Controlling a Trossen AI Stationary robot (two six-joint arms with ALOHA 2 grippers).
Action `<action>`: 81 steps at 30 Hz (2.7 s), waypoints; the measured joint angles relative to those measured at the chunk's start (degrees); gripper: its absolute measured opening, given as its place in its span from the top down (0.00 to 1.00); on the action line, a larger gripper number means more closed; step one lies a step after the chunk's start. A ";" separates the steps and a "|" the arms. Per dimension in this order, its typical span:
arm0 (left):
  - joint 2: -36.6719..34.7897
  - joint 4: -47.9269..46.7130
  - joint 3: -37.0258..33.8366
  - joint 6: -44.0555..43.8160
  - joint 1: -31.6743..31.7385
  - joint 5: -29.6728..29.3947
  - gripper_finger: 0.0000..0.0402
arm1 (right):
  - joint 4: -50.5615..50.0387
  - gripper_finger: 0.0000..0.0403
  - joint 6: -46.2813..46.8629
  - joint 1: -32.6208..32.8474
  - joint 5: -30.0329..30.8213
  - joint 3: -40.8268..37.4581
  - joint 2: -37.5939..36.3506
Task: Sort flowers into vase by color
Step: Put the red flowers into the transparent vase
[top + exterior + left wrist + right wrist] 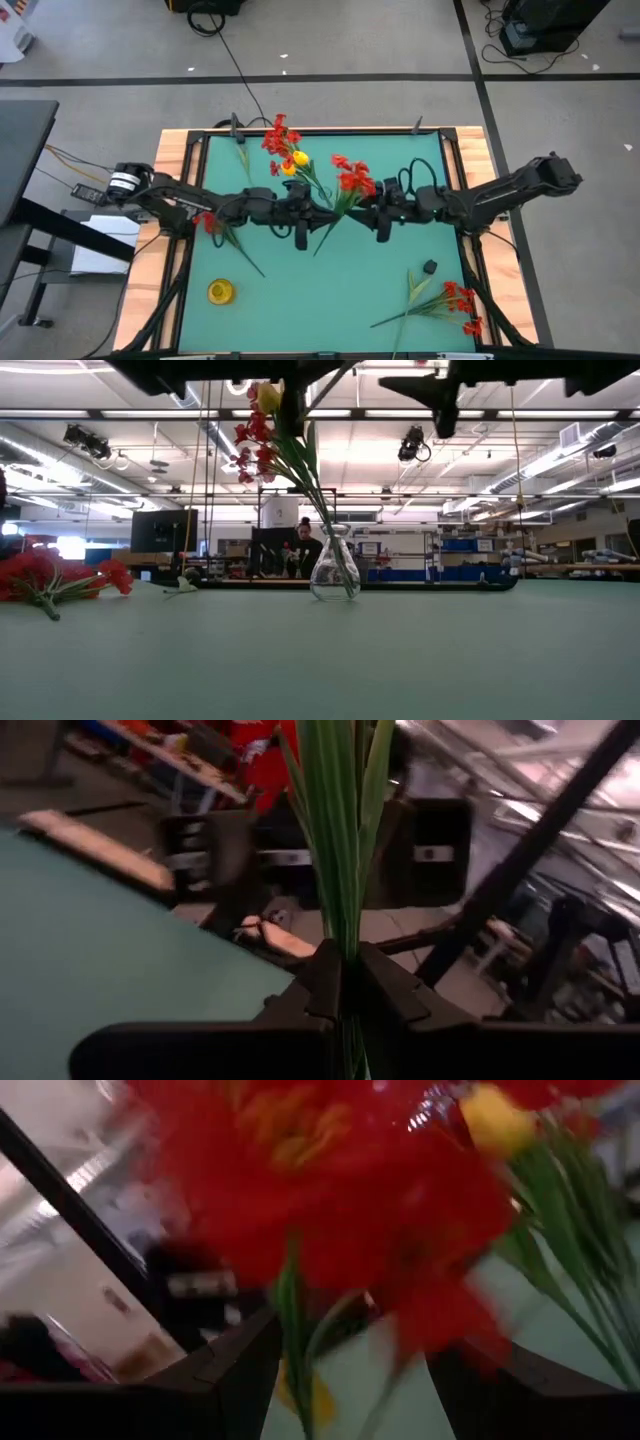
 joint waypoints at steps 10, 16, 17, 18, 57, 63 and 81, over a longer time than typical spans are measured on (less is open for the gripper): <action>1.60 -5.01 4.31 2.89 2.61 3.20 0.94 | 13.70 0.45 2.01 -3.32 -8.04 0.02 6.13; 1.60 -7.33 4.31 2.65 2.43 3.21 0.93 | 13.61 0.84 1.44 -3.32 -7.92 0.02 6.11; 1.56 -7.87 4.33 2.33 2.40 3.43 0.92 | 13.16 0.91 -0.16 -3.32 -8.26 -0.02 5.98; 1.52 -8.55 4.33 2.17 2.39 3.35 0.90 | 13.08 0.95 -2.09 -3.37 -8.49 -0.02 5.93; -14.27 -65.94 4.25 -19.13 -6.57 -13.43 0.51 | -28.77 0.97 -29.84 -15.73 -3.96 22.27 8.18; -14.34 -67.69 4.25 -19.24 -6.49 -13.52 0.51 | -26.75 0.96 -29.82 -15.74 -3.82 22.25 11.10; -15.09 -79.40 4.25 -24.16 -7.53 -13.68 0.51 | -35.75 0.51 -15.42 -16.84 -1.78 22.21 14.29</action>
